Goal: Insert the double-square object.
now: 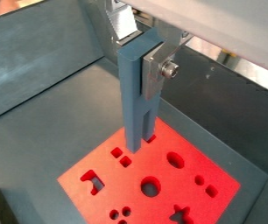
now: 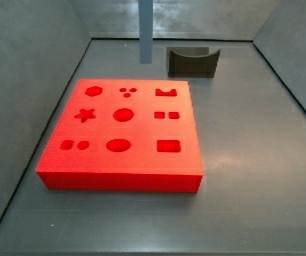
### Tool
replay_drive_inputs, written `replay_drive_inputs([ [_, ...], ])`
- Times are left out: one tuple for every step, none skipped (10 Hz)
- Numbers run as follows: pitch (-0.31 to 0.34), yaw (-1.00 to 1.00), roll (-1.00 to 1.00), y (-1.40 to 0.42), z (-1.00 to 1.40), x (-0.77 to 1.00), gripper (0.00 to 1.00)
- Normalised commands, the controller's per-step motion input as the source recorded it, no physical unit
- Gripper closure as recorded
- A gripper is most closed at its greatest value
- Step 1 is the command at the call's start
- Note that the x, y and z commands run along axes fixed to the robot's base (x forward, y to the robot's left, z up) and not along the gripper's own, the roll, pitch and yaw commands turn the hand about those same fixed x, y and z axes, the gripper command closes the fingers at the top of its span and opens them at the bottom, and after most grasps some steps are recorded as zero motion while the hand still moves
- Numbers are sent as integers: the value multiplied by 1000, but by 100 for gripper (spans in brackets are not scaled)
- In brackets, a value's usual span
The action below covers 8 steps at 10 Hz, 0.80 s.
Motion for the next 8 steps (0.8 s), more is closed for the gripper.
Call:
replay_drive_inputs([
  [-19, -1000, 119, 0, -494, 126, 100],
  [-7, -1000, 113, 0, -474, 63, 100],
  [-6, -1000, 111, 0, -469, 34, 100],
  [-6, -1000, 110, 0, -463, 34, 100],
  [-4, -1000, 109, 0, -463, 34, 100],
  [-10, -1000, 96, 0, -451, 23, 100],
  [-19, -1000, 57, 0, -417, 0, 100],
  [-24, -1000, 24, 0, -369, 0, 100],
])
